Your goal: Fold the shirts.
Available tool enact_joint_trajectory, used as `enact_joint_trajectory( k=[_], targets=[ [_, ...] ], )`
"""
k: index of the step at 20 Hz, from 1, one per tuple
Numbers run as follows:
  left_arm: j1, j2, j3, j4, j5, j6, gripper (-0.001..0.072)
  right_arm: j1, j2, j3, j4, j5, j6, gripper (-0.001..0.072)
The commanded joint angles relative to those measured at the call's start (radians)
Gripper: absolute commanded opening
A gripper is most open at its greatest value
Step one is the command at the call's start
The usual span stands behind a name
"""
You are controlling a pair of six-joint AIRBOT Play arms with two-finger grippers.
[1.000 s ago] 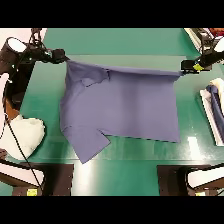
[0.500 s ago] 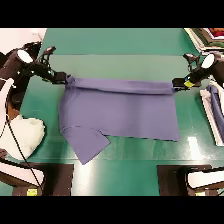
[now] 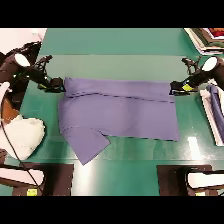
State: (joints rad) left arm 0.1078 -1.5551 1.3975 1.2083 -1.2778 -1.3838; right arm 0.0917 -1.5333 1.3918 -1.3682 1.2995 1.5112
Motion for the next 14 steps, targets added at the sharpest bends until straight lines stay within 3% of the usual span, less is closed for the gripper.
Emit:
enact_joint_trajectory(
  k=[1, 8, 11, 14],
  targets=[
    [0.018, 0.161, -0.159, 0.093, -0.079, -0.062, 0.0410, -0.022, 0.117, -0.064, 0.014, 0.024, -0.013, 0.0358],
    [0.015, 0.625, -0.784, 0.026, -0.091, -0.139, 0.0411, -0.095, 0.270, -0.173, 0.015, -0.024, -0.013, 0.0358],
    [0.015, 0.690, -0.930, -0.073, -0.051, -0.135, 0.0411, -0.102, 0.269, -0.171, 0.016, -0.017, -0.013, 0.0358],
    [0.015, 0.689, -0.991, -0.177, 0.069, -0.134, 0.0411, -0.102, 0.269, -0.171, 0.042, -0.015, -0.014, 0.0358]
  ],
)
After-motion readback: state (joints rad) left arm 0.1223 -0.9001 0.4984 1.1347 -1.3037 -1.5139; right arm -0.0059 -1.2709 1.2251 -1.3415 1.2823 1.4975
